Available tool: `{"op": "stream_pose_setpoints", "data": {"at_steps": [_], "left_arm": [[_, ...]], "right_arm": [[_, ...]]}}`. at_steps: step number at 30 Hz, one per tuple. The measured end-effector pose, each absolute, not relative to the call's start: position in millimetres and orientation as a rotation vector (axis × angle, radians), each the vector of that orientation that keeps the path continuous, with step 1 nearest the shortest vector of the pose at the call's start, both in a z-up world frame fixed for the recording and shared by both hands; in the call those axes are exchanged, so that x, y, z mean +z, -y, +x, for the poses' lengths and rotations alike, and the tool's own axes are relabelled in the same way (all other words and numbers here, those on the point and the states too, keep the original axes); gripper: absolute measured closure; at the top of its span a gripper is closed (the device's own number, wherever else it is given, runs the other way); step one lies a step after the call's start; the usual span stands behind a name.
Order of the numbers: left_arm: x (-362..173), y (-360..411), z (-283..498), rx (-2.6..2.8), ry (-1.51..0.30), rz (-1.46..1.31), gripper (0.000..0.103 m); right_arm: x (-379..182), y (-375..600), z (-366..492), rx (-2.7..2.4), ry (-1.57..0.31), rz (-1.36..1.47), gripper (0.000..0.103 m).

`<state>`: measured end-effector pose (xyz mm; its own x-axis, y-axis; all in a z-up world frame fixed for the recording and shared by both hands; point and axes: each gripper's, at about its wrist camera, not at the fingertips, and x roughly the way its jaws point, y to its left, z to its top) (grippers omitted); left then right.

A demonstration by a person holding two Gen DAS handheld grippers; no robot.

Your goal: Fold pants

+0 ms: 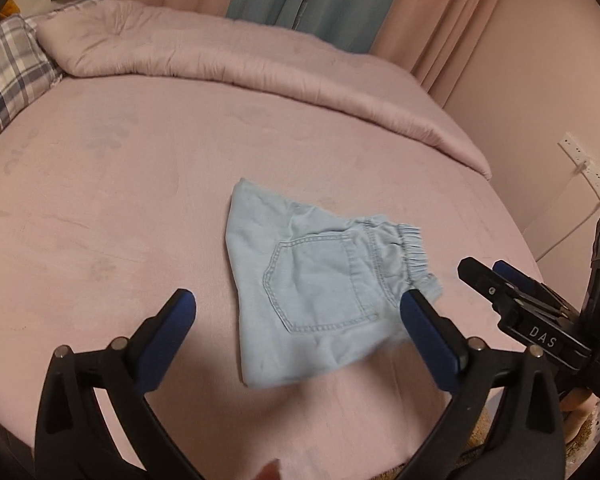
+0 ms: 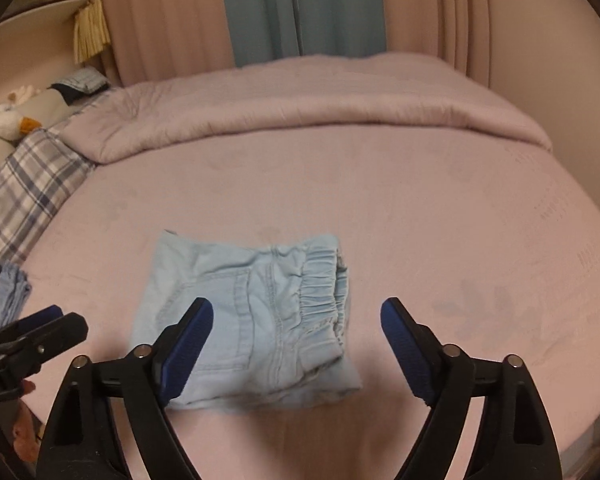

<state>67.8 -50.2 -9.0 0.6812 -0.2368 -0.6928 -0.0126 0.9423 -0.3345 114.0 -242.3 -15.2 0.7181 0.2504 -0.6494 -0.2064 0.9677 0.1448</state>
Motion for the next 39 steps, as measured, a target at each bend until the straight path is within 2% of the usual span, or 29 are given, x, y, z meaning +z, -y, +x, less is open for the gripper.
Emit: {"op": "stream_pose_setpoints", "data": {"at_steps": [15,39], "left_arm": [[-28,66,33,-0.099,-0.895,-0.281,0.001],[-24,82,21,-0.064,-0.884,-0.211,0.001]], "right_arm": [[-27,234,75,0.212,-0.759,0.084,0.016],[-27,228,61,0.169,-0.749,0.088,0.016]]}}
